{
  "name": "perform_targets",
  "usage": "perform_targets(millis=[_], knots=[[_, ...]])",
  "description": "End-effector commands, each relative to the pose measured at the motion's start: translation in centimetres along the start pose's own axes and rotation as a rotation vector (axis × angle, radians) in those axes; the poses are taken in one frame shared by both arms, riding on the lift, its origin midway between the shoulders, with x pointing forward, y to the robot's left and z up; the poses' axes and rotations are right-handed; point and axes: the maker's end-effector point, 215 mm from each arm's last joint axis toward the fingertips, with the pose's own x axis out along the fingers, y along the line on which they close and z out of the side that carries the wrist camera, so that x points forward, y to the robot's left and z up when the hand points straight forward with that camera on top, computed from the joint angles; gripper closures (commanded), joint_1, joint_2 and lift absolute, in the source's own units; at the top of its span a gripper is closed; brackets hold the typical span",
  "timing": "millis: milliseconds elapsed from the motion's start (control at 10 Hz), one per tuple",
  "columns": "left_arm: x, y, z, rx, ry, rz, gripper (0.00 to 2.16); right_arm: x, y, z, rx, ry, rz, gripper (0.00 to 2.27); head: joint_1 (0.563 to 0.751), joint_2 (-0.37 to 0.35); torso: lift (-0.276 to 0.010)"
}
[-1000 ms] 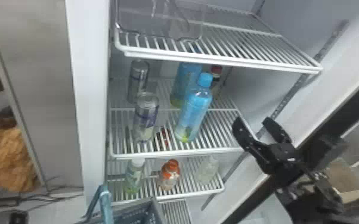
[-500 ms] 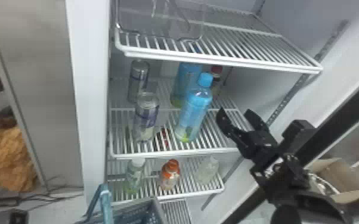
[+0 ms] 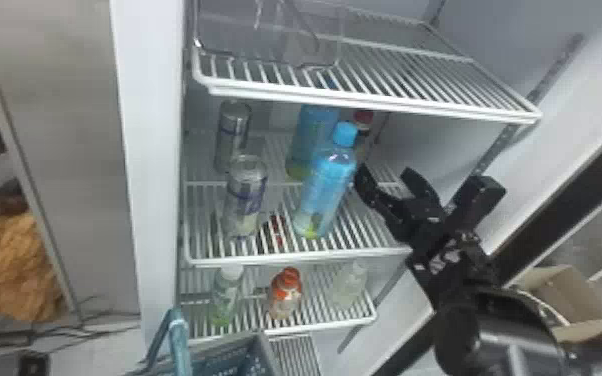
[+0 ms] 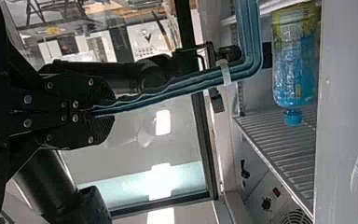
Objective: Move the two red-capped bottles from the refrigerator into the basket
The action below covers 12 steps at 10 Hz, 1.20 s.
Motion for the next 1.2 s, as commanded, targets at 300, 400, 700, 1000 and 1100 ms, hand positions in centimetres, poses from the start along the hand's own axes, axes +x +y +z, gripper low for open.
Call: perform_targets(millis=[300,400,700,1000,1100], knots=[[0.1,-0.1,0.2,0.004,0.003,-0.005,1.2,3.8,-0.8,-0.5,0.004,0.03,-0.014,0.11,0.695,-0.35,0.0],[0.0,0.0,0.1,-0.001,0.002,-0.002,1.2,4.7,-1.0,-0.5,0.004,0.04,-0.016,0.11,0.695,-0.35,0.0],[0.1,0.0,0.0,-0.004,0.007,-0.007,1.2,6.4,-0.5,-1.3,0.017,0.078,-0.002,0.11,0.695,-0.35,0.0],[0.0,0.0,0.0,-0.006,0.011,-0.004,1.2,8.2,-0.8,-1.8,0.011,0.099,-0.009,0.11,0.695,-0.35,0.0],[0.1,0.0,0.0,-0.004,0.013,-0.006,1.2,9.0,-0.5,-1.5,0.009,0.101,-0.002,0.11,0.695,-0.35,0.0]])
